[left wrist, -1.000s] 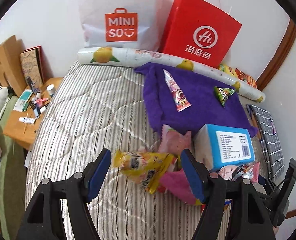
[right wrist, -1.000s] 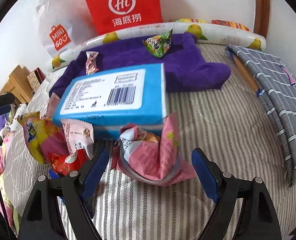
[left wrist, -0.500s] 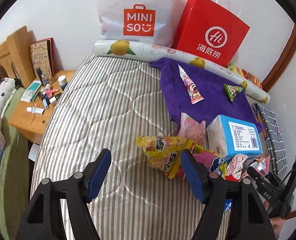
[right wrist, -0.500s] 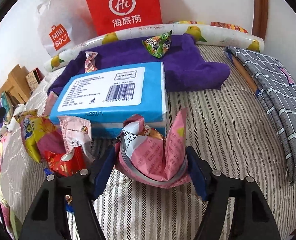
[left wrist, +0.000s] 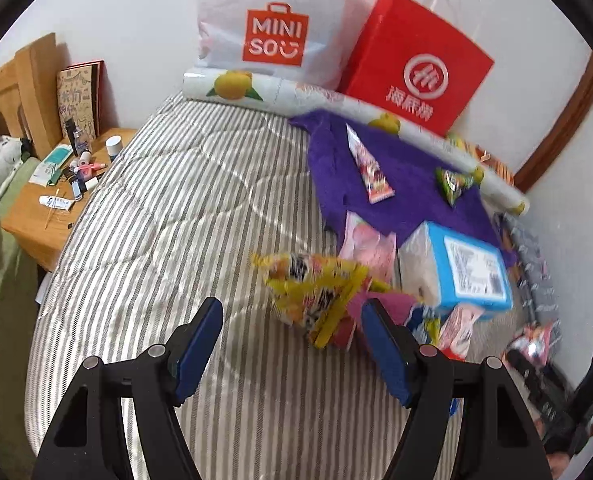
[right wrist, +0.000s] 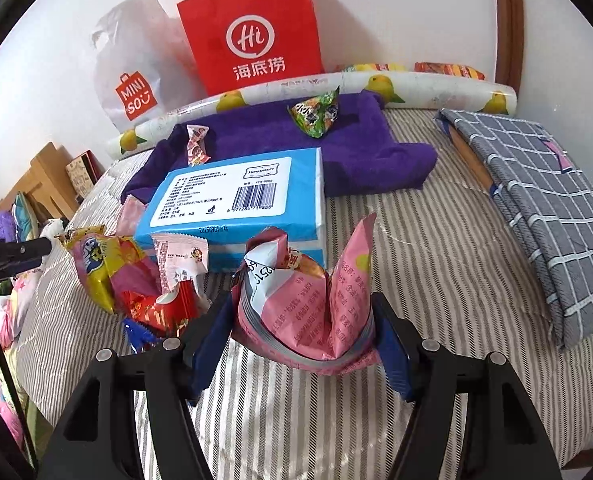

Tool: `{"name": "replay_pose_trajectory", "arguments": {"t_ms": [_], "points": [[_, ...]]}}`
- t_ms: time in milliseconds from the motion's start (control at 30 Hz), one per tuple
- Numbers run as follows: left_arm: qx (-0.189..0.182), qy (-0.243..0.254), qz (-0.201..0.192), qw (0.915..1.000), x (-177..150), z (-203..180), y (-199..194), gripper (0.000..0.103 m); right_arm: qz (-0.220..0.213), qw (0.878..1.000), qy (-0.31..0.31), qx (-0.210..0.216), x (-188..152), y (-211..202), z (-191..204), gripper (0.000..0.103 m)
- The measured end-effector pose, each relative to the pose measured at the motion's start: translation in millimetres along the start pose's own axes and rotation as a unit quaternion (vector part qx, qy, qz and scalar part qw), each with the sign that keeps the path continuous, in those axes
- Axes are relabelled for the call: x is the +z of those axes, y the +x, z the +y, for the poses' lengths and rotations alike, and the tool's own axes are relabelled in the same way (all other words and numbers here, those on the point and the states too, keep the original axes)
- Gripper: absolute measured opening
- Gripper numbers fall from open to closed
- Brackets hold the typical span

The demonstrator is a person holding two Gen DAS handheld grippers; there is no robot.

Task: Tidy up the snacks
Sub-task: 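Grasp the pink packet with the right tool while the left tool grasps the yellow packet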

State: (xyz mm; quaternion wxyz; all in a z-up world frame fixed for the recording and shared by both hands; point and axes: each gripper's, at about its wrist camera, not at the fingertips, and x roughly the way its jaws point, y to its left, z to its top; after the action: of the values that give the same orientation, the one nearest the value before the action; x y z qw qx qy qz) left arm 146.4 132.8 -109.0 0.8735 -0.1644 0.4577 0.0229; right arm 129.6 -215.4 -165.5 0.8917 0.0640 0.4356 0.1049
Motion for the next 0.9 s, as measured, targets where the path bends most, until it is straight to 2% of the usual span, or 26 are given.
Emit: {"name": "replay_pose_trajectory", "arguments": {"t_ms": [400,900], "points": [[-0.001,-0.017,0.034,0.9993,13,3,40,0.070,-0.012,1.000,0.004,-0.021,-4,-19,-15,0.067],[-0.047,-0.057,0.042,0.9964,20,16,66,0.067,0.013,0.999,0.004,-0.035,-10,-17,-15,0.067]]}}
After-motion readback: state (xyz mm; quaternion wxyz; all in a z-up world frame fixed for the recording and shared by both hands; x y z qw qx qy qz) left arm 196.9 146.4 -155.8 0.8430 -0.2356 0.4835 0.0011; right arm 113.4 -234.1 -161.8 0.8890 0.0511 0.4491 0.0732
